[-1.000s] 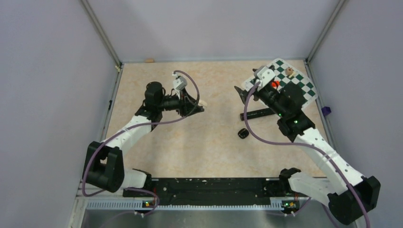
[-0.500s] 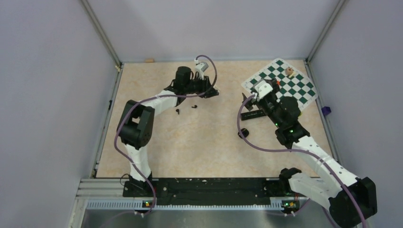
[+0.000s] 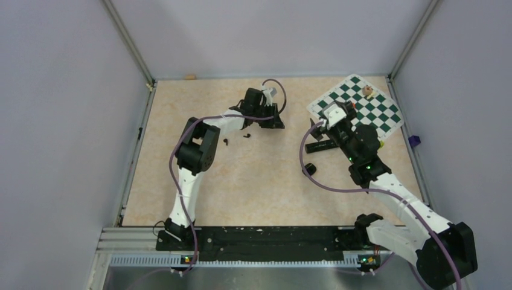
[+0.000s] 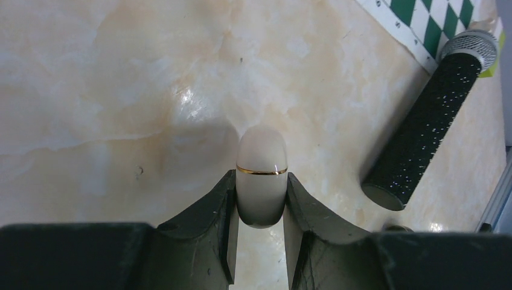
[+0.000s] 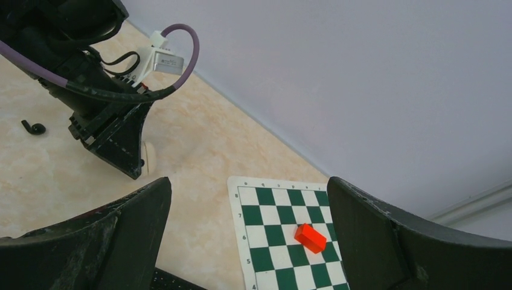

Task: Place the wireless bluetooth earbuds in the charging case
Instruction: Place the charging case at the center of the board.

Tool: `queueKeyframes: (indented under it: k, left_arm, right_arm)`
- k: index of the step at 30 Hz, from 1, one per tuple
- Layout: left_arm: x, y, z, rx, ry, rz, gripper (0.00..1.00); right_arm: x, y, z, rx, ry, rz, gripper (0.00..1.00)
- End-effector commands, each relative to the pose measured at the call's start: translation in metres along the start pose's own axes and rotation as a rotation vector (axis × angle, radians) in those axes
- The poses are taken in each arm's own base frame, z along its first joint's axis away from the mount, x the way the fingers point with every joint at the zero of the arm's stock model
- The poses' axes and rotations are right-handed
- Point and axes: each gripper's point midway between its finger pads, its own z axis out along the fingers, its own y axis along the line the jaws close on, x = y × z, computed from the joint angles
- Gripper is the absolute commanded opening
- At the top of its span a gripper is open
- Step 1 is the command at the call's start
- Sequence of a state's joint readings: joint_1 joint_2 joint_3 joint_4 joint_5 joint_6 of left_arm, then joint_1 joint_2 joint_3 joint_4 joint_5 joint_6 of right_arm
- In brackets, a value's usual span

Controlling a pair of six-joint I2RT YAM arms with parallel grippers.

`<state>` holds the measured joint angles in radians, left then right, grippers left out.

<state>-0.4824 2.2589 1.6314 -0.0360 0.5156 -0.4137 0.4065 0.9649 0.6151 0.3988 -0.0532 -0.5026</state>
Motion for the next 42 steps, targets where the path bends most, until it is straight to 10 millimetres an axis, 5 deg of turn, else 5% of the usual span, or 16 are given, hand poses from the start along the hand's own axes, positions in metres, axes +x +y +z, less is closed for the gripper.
queueKeyframes:
  k: [1, 8, 12, 21, 25, 31, 37, 42]
  left_arm:
    - [-0.003, -0.001, 0.004, -0.044, 0.007, -0.002, 0.13]
    - [0.008, 0.001, 0.005, -0.05, 0.027, -0.02, 0.49]
    - [0.012, 0.001, 0.003, -0.051, 0.032, -0.024, 0.97]
    - [-0.02, -0.024, -0.039, -0.051, -0.058, 0.099, 0.99]
    - [-0.049, -0.047, -0.083, -0.012, -0.141, 0.184, 0.99]
    - [-0.082, -0.082, -0.181, 0.036, -0.249, 0.363, 0.99]
    - [-0.07, -0.068, -0.28, -0.061, -0.387, 0.435, 0.99]
    - [-0.03, -0.038, -0.31, -0.151, -0.416, 0.434, 0.99]
  right_arm:
    - [-0.014, -0.015, -0.001, 0.051, -0.051, -0.028, 0.99]
    - [-0.012, 0.007, -0.009, -0.177, 0.082, -0.075, 0.99]
    - [0.004, 0.028, -0.031, -0.319, 0.172, -0.115, 0.99]
    - [0.069, 0.068, -0.068, -0.521, 0.335, -0.215, 0.99]
    - [0.096, 0.077, -0.07, -0.546, 0.393, -0.239, 0.99]
    - [0.132, 0.073, -0.065, -0.507, 0.515, -0.284, 0.99]
    - [0.173, 0.071, -0.068, -0.506, 0.693, -0.315, 0.97]
    - [0.186, 0.089, -0.076, -0.572, 0.7, -0.344, 0.94]
